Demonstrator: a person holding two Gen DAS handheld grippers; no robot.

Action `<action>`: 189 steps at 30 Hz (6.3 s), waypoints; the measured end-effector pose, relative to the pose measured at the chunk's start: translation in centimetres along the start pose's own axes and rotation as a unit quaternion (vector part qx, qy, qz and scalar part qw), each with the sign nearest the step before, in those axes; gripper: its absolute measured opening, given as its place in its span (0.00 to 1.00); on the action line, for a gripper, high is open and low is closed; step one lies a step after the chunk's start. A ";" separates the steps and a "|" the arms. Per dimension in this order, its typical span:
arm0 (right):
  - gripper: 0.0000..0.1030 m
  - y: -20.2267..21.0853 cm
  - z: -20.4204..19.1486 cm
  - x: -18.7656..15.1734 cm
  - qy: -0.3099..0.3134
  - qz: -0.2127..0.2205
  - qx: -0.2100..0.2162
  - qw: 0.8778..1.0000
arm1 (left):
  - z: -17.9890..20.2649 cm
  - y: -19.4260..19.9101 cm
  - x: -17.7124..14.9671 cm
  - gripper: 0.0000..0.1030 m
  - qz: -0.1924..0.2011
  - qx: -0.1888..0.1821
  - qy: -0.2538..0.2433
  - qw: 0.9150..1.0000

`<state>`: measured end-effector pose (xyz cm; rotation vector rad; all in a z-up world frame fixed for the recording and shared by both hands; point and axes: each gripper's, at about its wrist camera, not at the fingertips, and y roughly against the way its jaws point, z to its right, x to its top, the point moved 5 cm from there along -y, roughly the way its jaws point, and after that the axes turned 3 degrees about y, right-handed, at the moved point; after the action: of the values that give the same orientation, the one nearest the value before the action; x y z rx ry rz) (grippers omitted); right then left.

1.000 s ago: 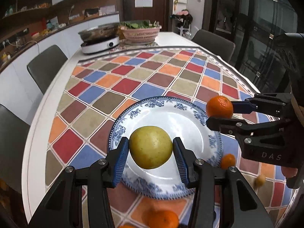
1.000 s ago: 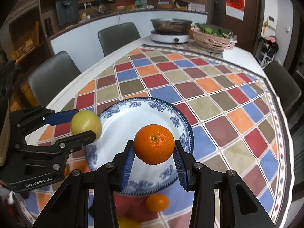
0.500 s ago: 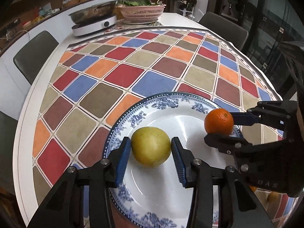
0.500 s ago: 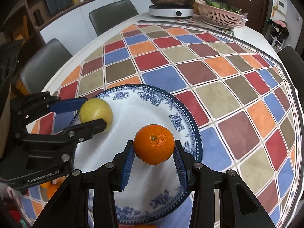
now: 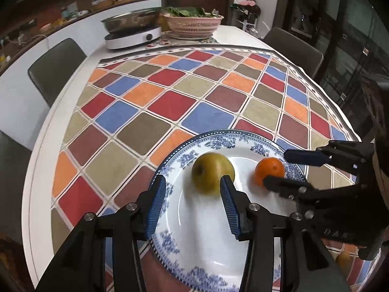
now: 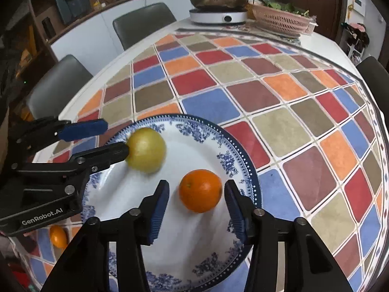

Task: Organize fruits
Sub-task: 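Open both tools to release the fruits on the plate and withdraw, then grasp a small brown fruit with the left tool while the right tool grasps another, then carry both small brown fruits onto the plate and open both tools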

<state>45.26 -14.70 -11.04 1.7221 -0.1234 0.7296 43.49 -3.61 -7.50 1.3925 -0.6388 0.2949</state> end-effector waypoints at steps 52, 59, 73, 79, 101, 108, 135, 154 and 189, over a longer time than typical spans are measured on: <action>0.61 21.8 -3.1 -17.4 0.066 0.177 -0.086 0.978 | 13.6 19.3 -15.9 0.88 0.195 0.022 -0.074 0.978; 0.61 20.4 -2.8 -19.7 0.069 0.159 -0.075 0.982 | 14.8 17.2 -17.4 0.87 0.171 0.010 -0.093 0.981; 0.61 15.6 -1.2 -22.5 0.043 0.106 -0.053 0.992 | 15.9 11.2 -20.1 0.70 0.073 -0.029 -0.105 0.991; 0.53 13.7 -0.6 -22.8 0.028 0.082 -0.038 0.996 | 16.3 8.9 -20.7 0.58 0.032 -0.050 -0.102 0.993; 0.30 10.4 0.0 -22.2 0.007 0.053 -0.022 0.998 | 16.4 7.3 -20.3 0.25 0.000 -0.086 -0.078 0.993; 0.30 10.5 -0.2 -22.1 0.006 0.057 -0.021 0.998 | 16.0 8.2 -19.9 0.25 0.012 -0.083 -0.071 0.994; 0.30 16.9 -5.5 -18.7 0.012 0.134 -0.007 0.991 | 11.6 15.4 -17.0 0.25 0.111 -0.064 -0.027 0.991; 0.30 18.1 -8.3 -11.5 0.040 0.174 -0.001 0.984 | 6.8 16.8 -11.7 0.25 0.151 -0.026 -0.026 0.988; 0.30 3.8 -4.8 0.3 0.057 0.049 -0.001 0.997 | 0.0 2.3 -2.1 0.25 0.034 -0.030 -0.006 0.999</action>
<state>41.89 -11.34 -7.18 1.6783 -0.1297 0.8979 40.53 -2.83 -6.83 1.3179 -0.7010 0.3197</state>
